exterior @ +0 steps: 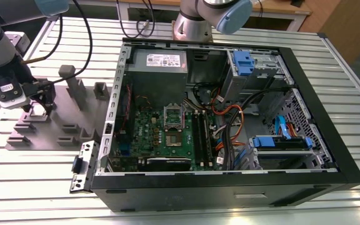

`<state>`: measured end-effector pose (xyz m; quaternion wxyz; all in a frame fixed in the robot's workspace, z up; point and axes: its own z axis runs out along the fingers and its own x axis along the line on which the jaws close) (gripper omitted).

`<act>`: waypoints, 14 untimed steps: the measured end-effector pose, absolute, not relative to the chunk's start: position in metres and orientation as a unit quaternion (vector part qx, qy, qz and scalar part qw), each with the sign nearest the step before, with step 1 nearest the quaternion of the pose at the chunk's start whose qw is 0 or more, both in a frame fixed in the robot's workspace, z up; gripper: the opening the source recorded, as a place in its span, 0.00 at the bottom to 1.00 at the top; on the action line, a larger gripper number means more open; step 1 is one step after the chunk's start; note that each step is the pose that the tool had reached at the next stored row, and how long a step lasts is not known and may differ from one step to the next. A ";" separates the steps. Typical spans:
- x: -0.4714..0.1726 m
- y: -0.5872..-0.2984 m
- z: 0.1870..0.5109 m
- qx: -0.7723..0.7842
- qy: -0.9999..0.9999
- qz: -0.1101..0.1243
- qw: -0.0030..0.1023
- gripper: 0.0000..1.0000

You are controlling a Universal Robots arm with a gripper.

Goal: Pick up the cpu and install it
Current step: 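Pick up the cpu and move it towards the insertion slot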

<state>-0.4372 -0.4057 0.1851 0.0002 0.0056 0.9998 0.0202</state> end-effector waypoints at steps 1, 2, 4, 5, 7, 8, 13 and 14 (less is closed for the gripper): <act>-0.437 -0.406 0.185 0.006 1.000 0.020 0.000 0.58; -0.437 -0.406 0.185 0.006 1.000 0.020 0.000 0.58; -0.437 -0.406 0.185 0.006 1.000 0.020 0.000 0.58; -0.437 -0.406 0.185 0.006 1.000 0.020 0.000 0.58; -0.437 -0.406 0.185 0.006 1.000 0.020 0.000 0.58; -0.437 -0.406 0.185 0.006 1.000 0.020 0.000 0.57; -0.437 -0.406 0.185 0.006 1.000 0.020 0.000 0.50; -0.437 -0.406 0.185 0.006 1.000 0.020 0.000 0.50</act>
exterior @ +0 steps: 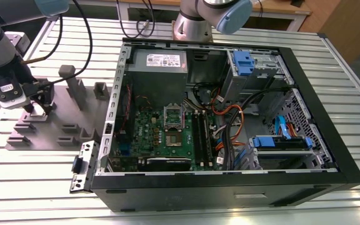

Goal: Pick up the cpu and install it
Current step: 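Pick up the cpu and move it towards the insertion slot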

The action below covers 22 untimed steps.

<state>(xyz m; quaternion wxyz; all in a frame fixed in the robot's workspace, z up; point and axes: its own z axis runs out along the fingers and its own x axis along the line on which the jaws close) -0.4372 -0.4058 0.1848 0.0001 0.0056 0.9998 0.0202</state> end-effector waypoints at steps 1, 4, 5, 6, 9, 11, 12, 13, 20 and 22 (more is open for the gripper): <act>-0.437 -0.406 0.185 0.006 1.000 0.020 0.000 0.50; -0.437 -0.406 0.185 0.006 1.000 0.020 0.000 0.47; -0.437 -0.406 0.185 0.006 1.000 0.020 0.000 0.47; -0.437 -0.406 0.185 0.006 1.000 0.020 0.000 0.47; -0.437 -0.406 0.186 0.006 1.000 0.020 0.000 0.47; -0.437 -0.406 0.188 0.006 1.000 0.020 0.000 0.47; -0.437 -0.406 0.189 0.006 1.000 0.020 0.000 0.47; -0.437 -0.406 0.190 0.006 1.000 0.020 0.000 0.47; -0.437 -0.406 0.196 0.006 1.000 0.020 0.000 0.47; -0.437 -0.406 0.198 0.006 1.000 0.020 0.000 0.47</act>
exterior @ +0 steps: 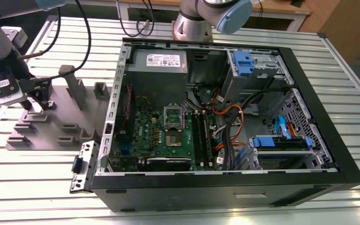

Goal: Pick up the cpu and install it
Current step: 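Pick up the cpu and move it towards the insertion slot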

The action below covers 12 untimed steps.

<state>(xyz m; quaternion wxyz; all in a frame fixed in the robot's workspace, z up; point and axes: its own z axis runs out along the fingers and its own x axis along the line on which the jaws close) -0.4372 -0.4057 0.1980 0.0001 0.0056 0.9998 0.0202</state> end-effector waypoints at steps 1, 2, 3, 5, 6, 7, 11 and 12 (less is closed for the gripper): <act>-0.437 -0.406 0.199 0.006 1.000 0.020 0.000 0.47; -0.437 -0.406 0.200 0.006 1.000 0.020 0.000 0.47; -0.437 -0.406 0.201 0.006 1.000 0.020 0.000 0.47; -0.437 -0.406 0.202 0.006 1.000 0.020 0.000 0.47; -0.437 -0.406 0.203 0.006 1.000 0.020 0.000 0.47; -0.437 -0.406 0.203 0.006 1.000 0.020 0.000 0.47; -0.437 -0.406 0.205 0.006 1.000 0.020 0.000 0.47; -0.437 -0.406 0.205 0.006 1.000 0.020 0.000 0.47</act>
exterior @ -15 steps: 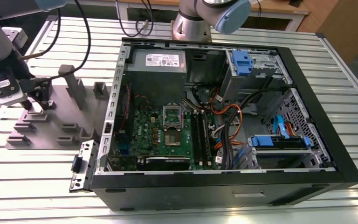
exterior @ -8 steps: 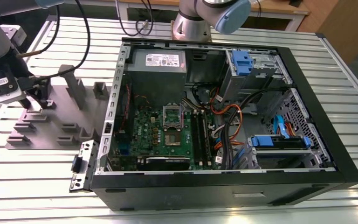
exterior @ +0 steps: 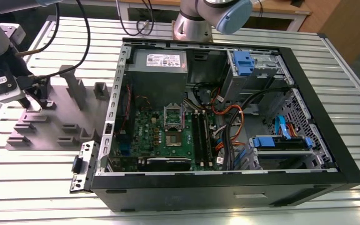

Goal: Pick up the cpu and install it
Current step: 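Pick up the cpu and move it towards the insertion slot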

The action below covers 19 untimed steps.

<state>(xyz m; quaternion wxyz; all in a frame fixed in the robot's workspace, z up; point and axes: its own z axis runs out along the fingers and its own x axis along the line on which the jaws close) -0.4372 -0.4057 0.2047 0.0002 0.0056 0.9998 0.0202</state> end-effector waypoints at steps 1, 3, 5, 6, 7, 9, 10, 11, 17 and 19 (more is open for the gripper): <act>-0.437 -0.406 0.205 0.006 1.000 0.020 0.000 0.47; -0.437 -0.406 0.205 0.006 1.000 0.020 0.000 0.47; -0.437 -0.406 0.206 0.006 1.000 0.020 0.000 0.47; -0.437 -0.406 0.206 0.006 1.000 0.020 0.000 0.47; -0.437 -0.406 0.206 0.006 1.000 0.020 0.000 0.47; -0.437 -0.406 0.207 0.006 1.000 0.020 0.000 0.47; -0.437 -0.406 0.207 0.006 1.000 0.020 0.000 0.47; -0.437 -0.406 0.207 0.006 1.000 0.020 0.000 0.47; -0.437 -0.406 0.210 0.006 1.000 0.020 0.000 0.47; -0.437 -0.406 0.211 0.006 1.000 0.020 0.000 0.47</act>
